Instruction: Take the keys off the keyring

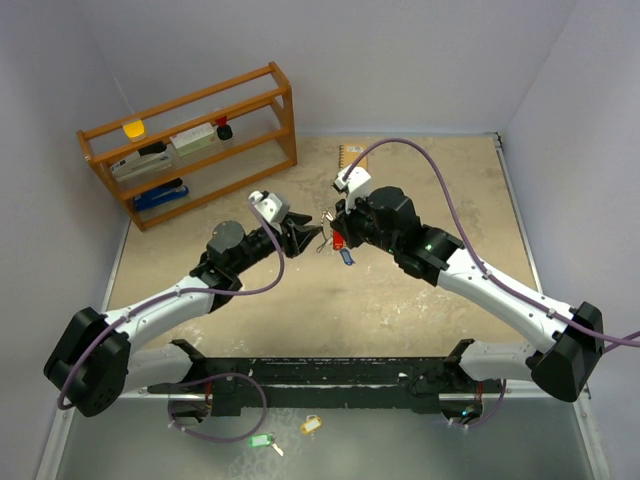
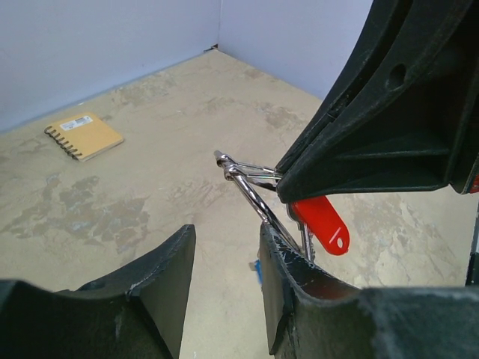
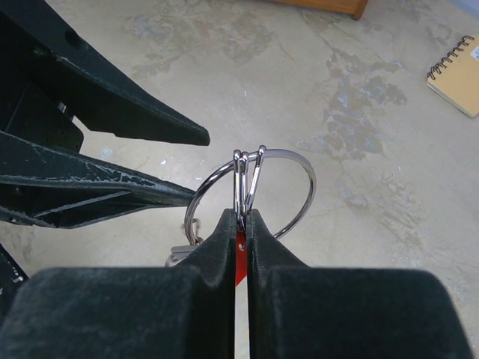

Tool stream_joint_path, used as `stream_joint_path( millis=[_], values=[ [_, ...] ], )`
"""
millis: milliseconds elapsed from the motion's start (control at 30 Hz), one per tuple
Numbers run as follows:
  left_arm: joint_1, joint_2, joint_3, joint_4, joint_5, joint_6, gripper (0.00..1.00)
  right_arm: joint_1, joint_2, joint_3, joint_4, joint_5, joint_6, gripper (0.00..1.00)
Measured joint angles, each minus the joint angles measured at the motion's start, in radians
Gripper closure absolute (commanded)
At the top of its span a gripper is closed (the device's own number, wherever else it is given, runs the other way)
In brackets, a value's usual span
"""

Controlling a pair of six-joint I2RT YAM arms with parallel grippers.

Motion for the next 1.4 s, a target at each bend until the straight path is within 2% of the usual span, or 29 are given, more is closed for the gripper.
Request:
stream_joint_path(
  millis=[400,933,1233,1400],
  values=[
    [-0.014,-0.148,-0.013,-0.116,-0.090,0.067,0.62,0.013,0.000,0.000,0.000,0.018,-0.002,1.00],
    [-0.050,-0.083,-0.013,-0.103,-0.067,0.060,0.62,0.031,0.007,0.011,0.002,0.019,-0.002,1.00],
    [-0.064,-0.047,-0.013,-0.075,-0.108,0.068,0.78,0.039,0.008,0.011,0.002,0.019,-0.002,1.00],
    [-0.070,-0.013,-0.014,-0.050,-0.137,0.068,0.84,0.044,0.008,0.018,0.002,0.018,-0.002,1.00]
  ],
)
